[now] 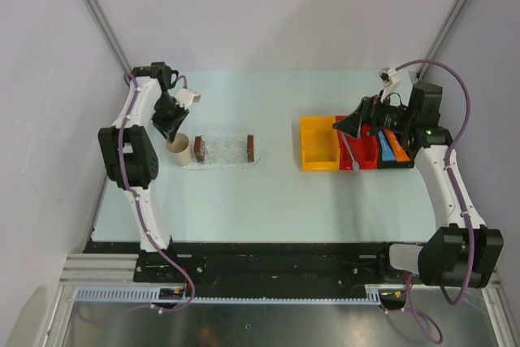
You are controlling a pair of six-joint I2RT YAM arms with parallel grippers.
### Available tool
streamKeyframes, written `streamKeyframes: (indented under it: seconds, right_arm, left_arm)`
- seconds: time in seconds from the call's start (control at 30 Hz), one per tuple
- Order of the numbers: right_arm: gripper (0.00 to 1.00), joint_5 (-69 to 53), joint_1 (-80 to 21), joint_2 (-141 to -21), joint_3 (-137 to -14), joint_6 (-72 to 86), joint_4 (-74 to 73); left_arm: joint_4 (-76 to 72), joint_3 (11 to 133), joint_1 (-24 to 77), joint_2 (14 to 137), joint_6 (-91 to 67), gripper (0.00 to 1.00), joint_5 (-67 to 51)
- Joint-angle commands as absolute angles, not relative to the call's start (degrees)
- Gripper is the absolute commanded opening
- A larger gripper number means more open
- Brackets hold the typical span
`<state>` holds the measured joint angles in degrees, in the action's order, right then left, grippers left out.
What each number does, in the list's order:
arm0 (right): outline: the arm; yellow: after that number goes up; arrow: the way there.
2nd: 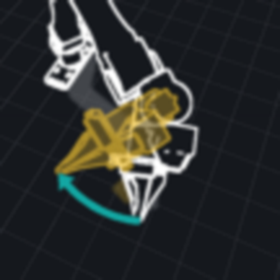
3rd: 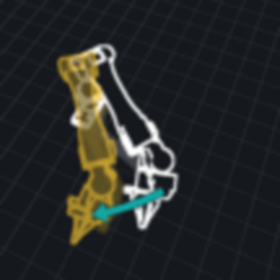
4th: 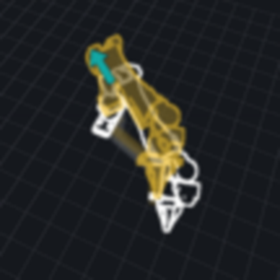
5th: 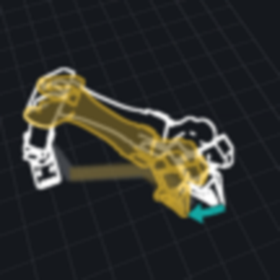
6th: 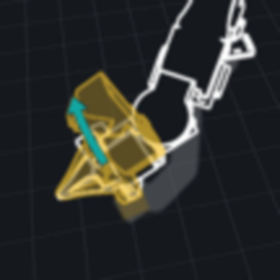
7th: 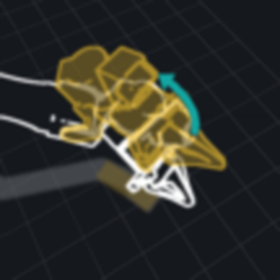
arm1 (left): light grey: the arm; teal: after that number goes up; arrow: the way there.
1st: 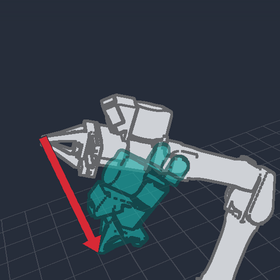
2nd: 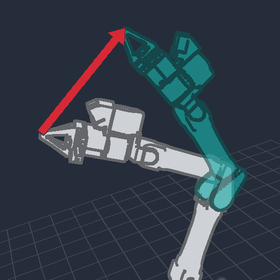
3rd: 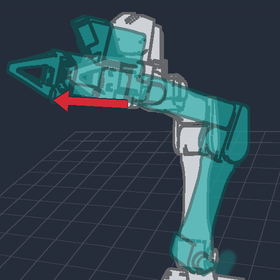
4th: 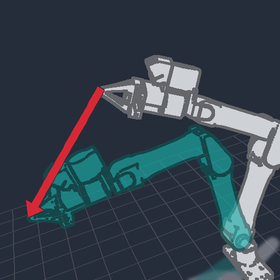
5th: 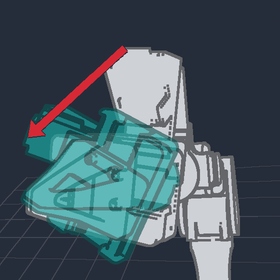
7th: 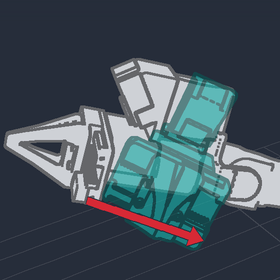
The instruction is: Prepare toiletry sets of a toothbrush and toothpaste on the tray
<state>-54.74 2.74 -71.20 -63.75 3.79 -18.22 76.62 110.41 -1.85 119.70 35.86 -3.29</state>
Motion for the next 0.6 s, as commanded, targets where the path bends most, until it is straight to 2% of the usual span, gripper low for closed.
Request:
streamKeyframes:
  seconds: [0.0, 0.57]
  right_arm:
    - [1.00, -54.76, 2.99, -70.13, -63.90, 2.55, -16.79]
    - [1.00, -54.76, 3.08, -70.22, -63.72, 2.46, -16.79]
  left_arm:
    - [83.94, 113.82, -1.32, 119.53, 34.98, 0.26, -5.27]
    - [83.76, 113.73, -1.14, 120.06, 34.98, 0.12, -7.12]
